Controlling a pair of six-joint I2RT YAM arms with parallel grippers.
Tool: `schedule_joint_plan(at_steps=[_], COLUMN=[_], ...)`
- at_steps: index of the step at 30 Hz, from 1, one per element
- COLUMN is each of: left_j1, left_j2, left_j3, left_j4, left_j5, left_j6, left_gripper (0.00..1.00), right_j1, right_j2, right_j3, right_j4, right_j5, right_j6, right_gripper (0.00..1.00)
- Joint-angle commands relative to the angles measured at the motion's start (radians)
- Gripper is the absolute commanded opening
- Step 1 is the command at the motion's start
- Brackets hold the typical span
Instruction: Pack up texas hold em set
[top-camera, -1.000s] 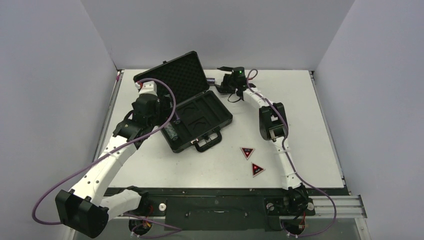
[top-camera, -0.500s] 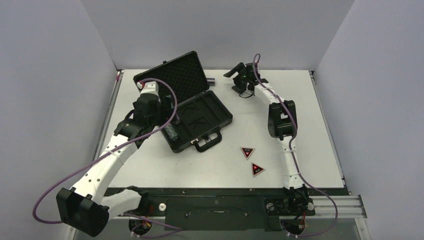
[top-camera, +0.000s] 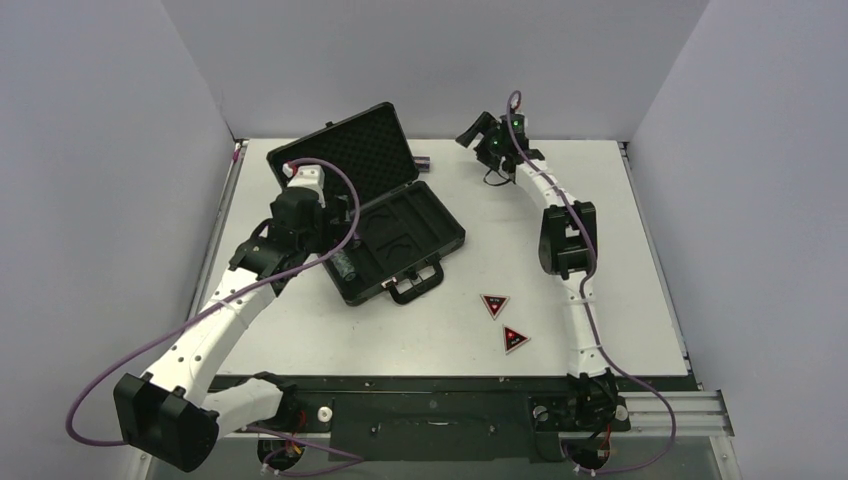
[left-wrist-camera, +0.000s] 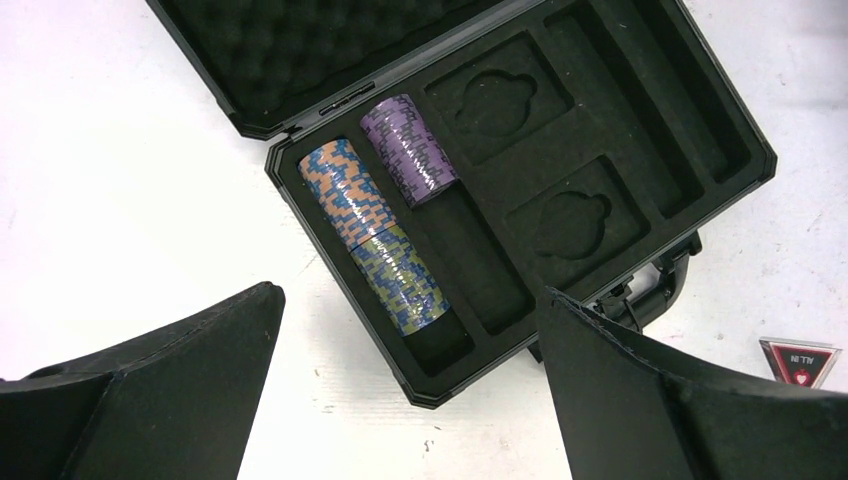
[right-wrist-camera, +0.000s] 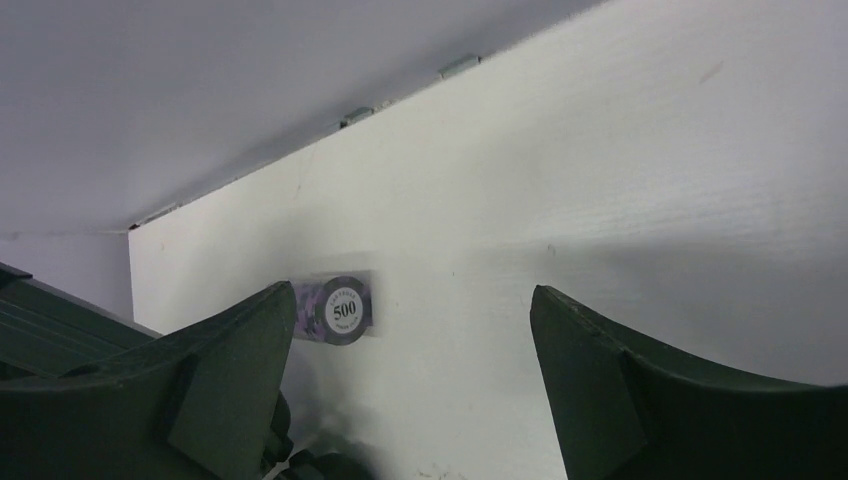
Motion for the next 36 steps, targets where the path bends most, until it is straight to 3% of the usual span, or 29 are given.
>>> schedule_joint_plan(at_steps=[1, 9, 20, 23, 26, 28, 29, 32, 36], left_j1=[-0.001, -0.053, -0.122, -0.094, -0.076, -0.077, -0.072, -0.045, -0.045], left_j2=[0.021, 0.205, 0.583, 0.736, 0.962, 1.158, 1.220, 1.307, 1.386], left_j3=[0.032, 0.192, 0.534, 0.709, 0.946, 1.351, 1.440, 1.473, 1.511], left_j4=[0.061, 0.186, 0.312, 0.306, 0.191, 0.002, -0.098, -0.024, -0.004], left_j5=[0.018, 0.197, 0.353, 0.403, 0.449, 0.470, 0.507, 0.525, 0.477], left_j6=[0.111, 0.409, 0.433, 0.436, 0.499, 0.581, 0.605, 0.589, 0.601], left_gripper=[0.96, 0.96, 0.96, 0.96, 0.97, 0.98, 0.99, 0.90, 0.89], right_j1=[0.049, 0.053, -0.019, -0.039, -0.048, -0.054, -0.057, -0.069, -0.083], right_j2=[-0.169, -0.417, -0.843, -0.961, -1.109, -1.191, -1.218, -1.340, -1.466], right_j3=[-0.131, -0.379, -0.761, -0.877, -1.017, -1.096, -1.141, -1.214, -1.300], right_j4=[-0.010, -0.121, -0.422, -0.437, -0.440, -0.441, -0.442, -0.456, -0.482], right_j5=[0.139, 0.128, 0.183, 0.190, 0.205, 0.214, 0.218, 0.234, 0.266], right_j6=[0.154, 0.154, 0.034, -0.007, -0.034, -0.047, -0.050, -0.064, -0.067], right_gripper=[0.82, 0.80, 0.86, 0.87, 0.87, 0.87, 0.87, 0.87, 0.88])
